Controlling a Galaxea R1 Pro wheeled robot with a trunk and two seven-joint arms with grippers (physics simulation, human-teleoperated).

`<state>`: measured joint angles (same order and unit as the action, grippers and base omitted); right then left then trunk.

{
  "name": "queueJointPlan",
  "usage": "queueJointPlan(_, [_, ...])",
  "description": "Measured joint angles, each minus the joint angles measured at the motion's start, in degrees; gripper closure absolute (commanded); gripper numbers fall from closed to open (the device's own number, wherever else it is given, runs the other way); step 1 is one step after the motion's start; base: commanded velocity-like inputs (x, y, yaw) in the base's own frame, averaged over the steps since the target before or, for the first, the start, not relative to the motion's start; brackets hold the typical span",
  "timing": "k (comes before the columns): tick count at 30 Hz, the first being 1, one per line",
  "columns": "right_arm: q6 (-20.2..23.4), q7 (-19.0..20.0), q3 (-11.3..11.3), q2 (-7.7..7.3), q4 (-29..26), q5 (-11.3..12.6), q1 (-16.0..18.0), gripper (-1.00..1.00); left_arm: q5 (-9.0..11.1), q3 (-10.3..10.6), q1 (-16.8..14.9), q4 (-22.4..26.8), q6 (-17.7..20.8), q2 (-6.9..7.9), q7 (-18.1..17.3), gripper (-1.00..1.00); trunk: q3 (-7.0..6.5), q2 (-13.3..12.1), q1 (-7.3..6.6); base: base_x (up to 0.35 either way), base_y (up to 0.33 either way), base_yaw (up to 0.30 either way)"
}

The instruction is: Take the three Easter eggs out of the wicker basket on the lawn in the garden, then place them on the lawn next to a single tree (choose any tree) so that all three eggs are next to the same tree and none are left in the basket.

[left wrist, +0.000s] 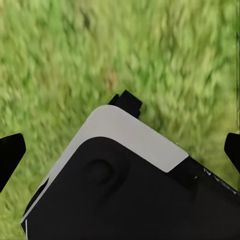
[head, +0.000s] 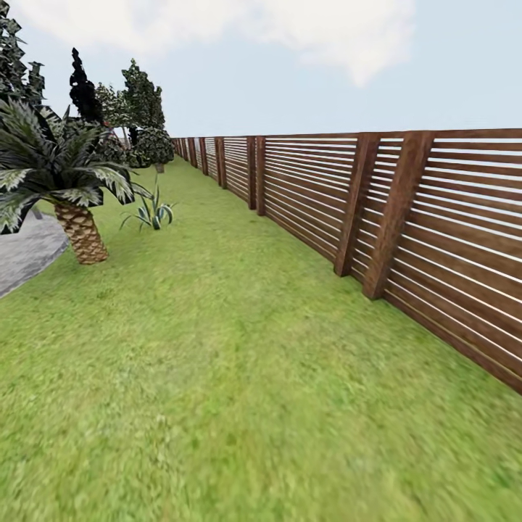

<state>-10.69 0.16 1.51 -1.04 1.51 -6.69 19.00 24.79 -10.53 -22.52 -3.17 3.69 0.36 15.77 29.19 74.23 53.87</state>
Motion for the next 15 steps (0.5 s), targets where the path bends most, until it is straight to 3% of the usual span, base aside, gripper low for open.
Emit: queueJointPlan(15, [0.0, 0.0, 0.0, -0.02, 0.0, 0.2, 0.0, -1.0, 0.0, 0.0, 0.0, 0.0, 0.0, -0.02, 0.0, -1.0, 0.0, 0.0, 0.0, 0.304, -0.119, 0.0])
